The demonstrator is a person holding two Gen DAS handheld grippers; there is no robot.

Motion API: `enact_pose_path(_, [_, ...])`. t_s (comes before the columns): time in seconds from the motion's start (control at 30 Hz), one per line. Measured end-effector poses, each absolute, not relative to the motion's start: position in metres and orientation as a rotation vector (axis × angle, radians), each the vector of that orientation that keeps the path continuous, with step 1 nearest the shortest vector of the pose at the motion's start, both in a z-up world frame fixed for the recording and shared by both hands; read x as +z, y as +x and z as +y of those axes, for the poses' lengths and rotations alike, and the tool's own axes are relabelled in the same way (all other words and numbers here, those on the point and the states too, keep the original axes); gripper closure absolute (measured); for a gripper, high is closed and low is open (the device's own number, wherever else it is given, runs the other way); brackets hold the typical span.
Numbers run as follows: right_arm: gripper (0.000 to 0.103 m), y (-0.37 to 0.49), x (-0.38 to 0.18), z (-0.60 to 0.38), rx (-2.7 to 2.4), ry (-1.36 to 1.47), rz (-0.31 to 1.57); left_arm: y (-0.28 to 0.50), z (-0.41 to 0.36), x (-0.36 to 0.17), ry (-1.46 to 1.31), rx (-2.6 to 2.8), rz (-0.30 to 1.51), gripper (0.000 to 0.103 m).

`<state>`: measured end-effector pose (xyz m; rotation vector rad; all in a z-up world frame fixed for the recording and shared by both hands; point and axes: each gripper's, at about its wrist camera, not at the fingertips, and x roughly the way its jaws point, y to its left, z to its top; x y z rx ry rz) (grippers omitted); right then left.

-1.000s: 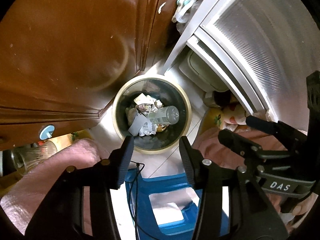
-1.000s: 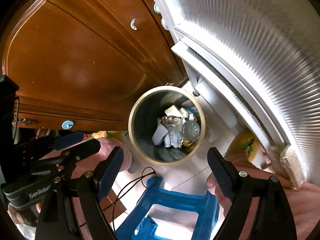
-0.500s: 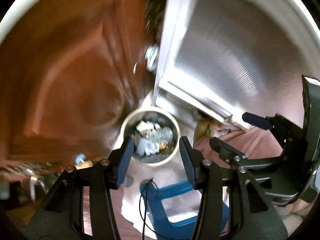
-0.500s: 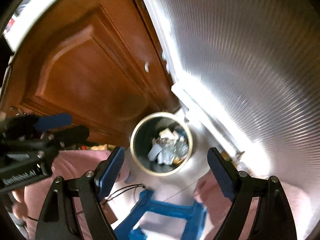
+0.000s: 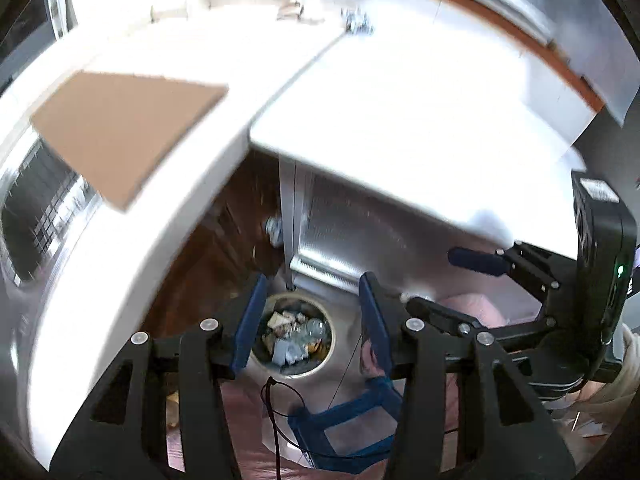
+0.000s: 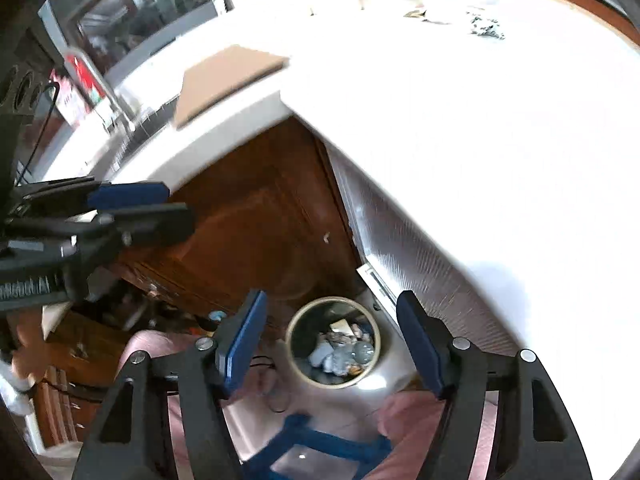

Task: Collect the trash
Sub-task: 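Raise both tools up to the counter toward the plastic bag and wrapper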

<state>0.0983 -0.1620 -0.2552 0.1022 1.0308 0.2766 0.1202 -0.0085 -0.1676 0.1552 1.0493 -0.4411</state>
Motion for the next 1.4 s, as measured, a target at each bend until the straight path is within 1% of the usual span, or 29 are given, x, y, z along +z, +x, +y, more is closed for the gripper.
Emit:
enact_pose_path(0.1, [0.034, 0.098, -0.226, -0.172, 0.304, 0.139, 1.010, 0.131, -0.008, -0.131, 0.142, -0.466, 1.020, 0.057])
enact_pose_path(0.23, [0.034, 0.106, -0.182, -0.193, 0.313, 0.207, 0.976, 0.143, -0.006, -0.095, 0.151, -0.464, 0.979, 0.045])
enact_pose_path(0.4, [0.033, 0.135, -0.130, -0.235, 0.258, 0.272, 0.921, 0.174, -0.015, -0.049, 0.168, -0.467, 0.938, 0.044])
enact_pose_path(0.47, [0.029, 0.152, -0.113, -0.254, 0.220, 0.290, 0.906, 0.194, -0.023, -0.032, 0.172, -0.471, 0.928, 0.043])
enact_pose_path(0.57, [0.027, 0.189, -0.094, -0.285, 0.155, 0.300, 0.880, 0.231, -0.038, -0.021, 0.181, -0.469, 0.921, 0.039])
enact_pose_path(0.63, [0.026, 0.219, -0.083, -0.307, 0.109, 0.294, 0.874, 0.263, -0.051, -0.020, 0.180, -0.467, 0.924, 0.036])
enact_pose_path(0.77, [0.024, 0.286, -0.080, -0.338, 0.025, 0.284, 0.875, 0.335, -0.073, -0.030, 0.135, -0.474, 0.960, 0.036])
enact_pose_path(0.9, [0.024, 0.346, -0.098, -0.358, -0.037, 0.296, 0.868, 0.391, -0.094, -0.051, 0.090, -0.474, 0.974, 0.036])
enact_pose_path(1.1, [0.024, 0.414, -0.133, -0.373, -0.100, 0.370, 0.837, 0.472, -0.135, -0.092, 0.060, -0.484, 0.986, 0.036])
enact_pose_path(1.3, [0.024, 0.464, -0.159, -0.385, -0.149, 0.417, 0.818, 0.511, -0.166, -0.120, 0.081, -0.485, 0.964, 0.036])
enact_pose_path(1.37, [0.025, 0.479, -0.166, -0.387, -0.161, 0.416, 0.818, 0.522, -0.175, -0.128, 0.113, -0.465, 0.934, 0.031])
enact_pose_path(1.4, [0.025, 0.485, -0.170, -0.387, -0.162, 0.417, 0.817, 0.526, -0.177, -0.133, 0.118, -0.467, 0.934, 0.026])
